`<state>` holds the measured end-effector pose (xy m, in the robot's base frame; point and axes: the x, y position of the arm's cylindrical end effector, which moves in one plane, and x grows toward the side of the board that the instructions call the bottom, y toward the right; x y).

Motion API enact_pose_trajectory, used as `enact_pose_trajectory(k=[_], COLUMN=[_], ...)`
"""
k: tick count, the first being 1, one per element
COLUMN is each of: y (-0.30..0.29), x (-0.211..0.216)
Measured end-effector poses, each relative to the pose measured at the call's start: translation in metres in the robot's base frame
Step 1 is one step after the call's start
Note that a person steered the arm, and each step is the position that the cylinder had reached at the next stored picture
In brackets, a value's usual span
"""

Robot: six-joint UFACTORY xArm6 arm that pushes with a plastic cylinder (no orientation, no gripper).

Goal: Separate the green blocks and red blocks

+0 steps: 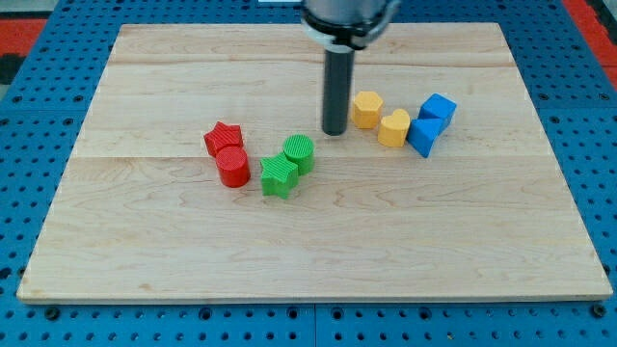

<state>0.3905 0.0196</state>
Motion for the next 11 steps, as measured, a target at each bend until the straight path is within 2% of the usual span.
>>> enact_pose_trajectory(k=[1,2,4,6,8,9,10,11], y=[0.011,0.073,0.006,0.005,-0.029,0.025,0.020,-0.054], x=[-0.029,-0.035,-0.050,-0.048,-0.014,0.031,0.062,0.062])
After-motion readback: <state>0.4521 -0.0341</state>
